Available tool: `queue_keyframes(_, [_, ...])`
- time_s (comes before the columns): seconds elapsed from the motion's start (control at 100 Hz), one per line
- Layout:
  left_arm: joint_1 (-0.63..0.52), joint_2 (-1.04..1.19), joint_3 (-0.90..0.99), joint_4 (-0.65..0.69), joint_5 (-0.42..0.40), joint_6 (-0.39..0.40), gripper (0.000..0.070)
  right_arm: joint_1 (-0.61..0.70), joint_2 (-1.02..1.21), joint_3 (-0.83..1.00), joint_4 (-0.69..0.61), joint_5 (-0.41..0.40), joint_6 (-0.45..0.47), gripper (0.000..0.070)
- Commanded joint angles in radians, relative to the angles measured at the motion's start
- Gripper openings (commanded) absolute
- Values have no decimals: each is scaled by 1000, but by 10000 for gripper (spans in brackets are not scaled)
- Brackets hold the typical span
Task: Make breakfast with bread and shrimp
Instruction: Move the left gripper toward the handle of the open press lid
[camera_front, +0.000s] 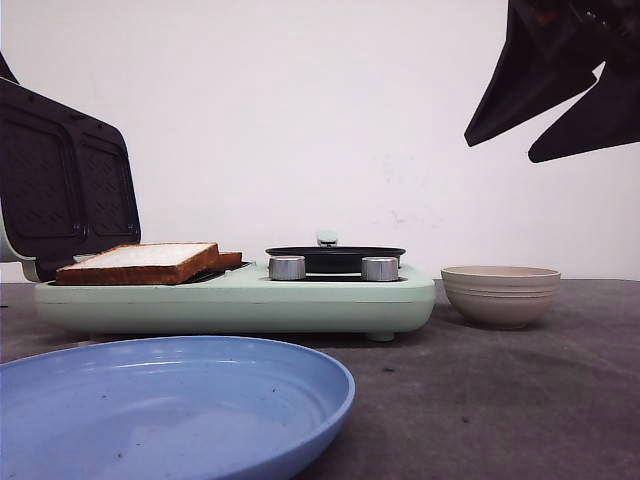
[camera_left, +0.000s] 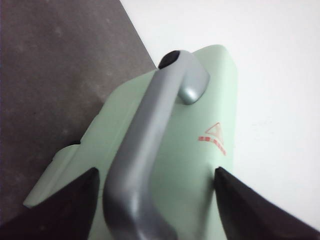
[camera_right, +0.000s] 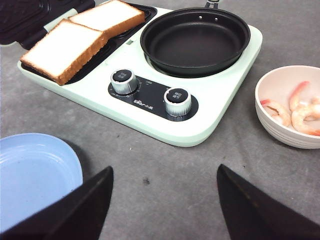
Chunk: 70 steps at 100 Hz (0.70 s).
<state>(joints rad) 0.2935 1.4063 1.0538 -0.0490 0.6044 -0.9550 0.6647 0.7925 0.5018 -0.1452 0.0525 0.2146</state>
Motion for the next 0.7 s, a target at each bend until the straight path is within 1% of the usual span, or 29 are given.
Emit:
queue_keyframes(0.0, [2, 19, 17, 10, -10, 0, 344, 7, 4, 6, 10, 1, 10, 399])
queue_keyframes(0.14, [2, 19, 17, 50, -9, -15, 348, 7, 4, 6, 10, 1, 10, 399])
queue_keyframes(0.51, [2, 19, 17, 48, -31, -19, 340, 7, 4, 3, 10, 2, 10, 399])
queue_keyframes(0.55, [2, 19, 17, 48, -32, -18, 325, 7, 4, 3, 10, 2, 10, 399])
queue_keyframes(0.64, [2, 19, 17, 48, -32, -14, 226, 7, 4, 3, 10, 2, 10, 399])
queue_keyframes(0.69, [2, 19, 17, 48, -33, -14, 189, 7, 4, 3, 10, 2, 10, 399])
